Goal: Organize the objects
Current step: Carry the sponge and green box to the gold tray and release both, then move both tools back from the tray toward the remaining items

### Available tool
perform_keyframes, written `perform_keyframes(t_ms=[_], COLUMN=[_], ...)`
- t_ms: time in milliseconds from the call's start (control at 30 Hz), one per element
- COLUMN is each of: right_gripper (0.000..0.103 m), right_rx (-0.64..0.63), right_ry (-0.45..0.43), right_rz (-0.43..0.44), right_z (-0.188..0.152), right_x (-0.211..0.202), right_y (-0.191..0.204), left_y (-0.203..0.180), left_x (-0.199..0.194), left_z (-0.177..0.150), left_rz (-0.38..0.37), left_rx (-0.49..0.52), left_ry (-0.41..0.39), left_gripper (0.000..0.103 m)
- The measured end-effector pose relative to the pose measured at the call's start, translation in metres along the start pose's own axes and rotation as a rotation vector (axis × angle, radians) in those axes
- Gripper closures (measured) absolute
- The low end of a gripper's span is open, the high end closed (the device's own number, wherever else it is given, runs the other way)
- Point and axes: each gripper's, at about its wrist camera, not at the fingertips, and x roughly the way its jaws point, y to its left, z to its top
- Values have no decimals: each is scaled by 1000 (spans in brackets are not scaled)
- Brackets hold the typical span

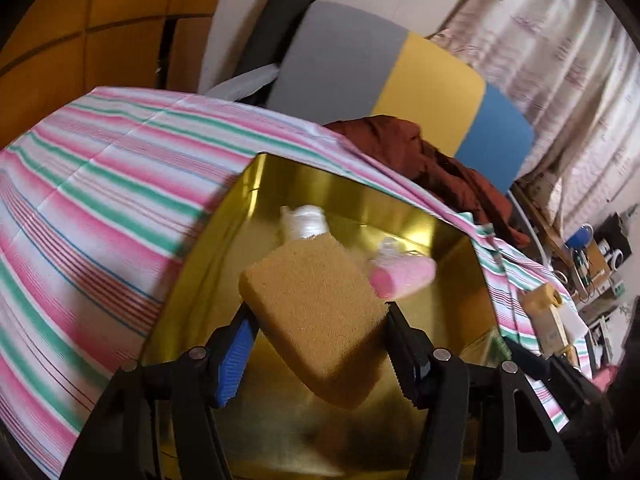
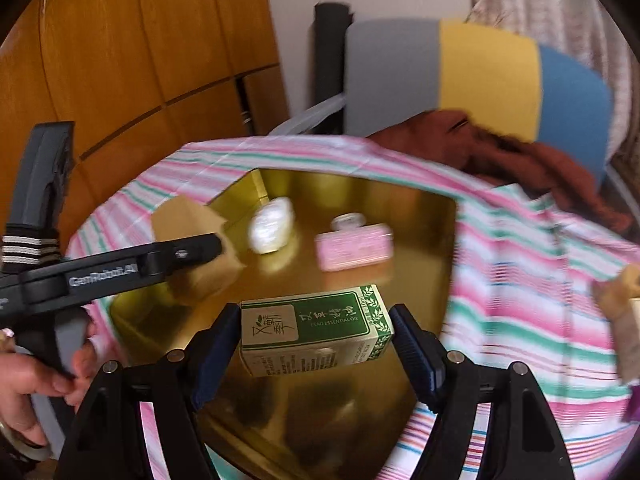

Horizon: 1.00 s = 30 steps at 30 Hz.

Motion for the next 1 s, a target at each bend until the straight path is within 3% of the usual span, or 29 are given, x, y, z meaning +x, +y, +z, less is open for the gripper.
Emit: perform_keyframes(t_ms=[200,300,633,800,1000], right_gripper=[18,18,18,18,18], right_rx=[-25,-22,68,112,180], right_ry=[9,-13,-76,-114,-131], right_rz=[-16,-4,-54,-108,-141], right_z=[0,-2,-3,-5,-10], right_x=[11,2,-30,-48,-61], right_y=[14,11,-18,-39,-64], left_y=[11,13,7,-21,-65], left_x=[1,-1,-15,-25,-26], left_z=[3,4,3,0,-4], left_rz=[-5,-18,-6,-7,-44], left_rx=[-46,-75,-200,-118,28], left_ry=[15,14,-13,-57,-52], left_gripper=[25,8,0,0,0])
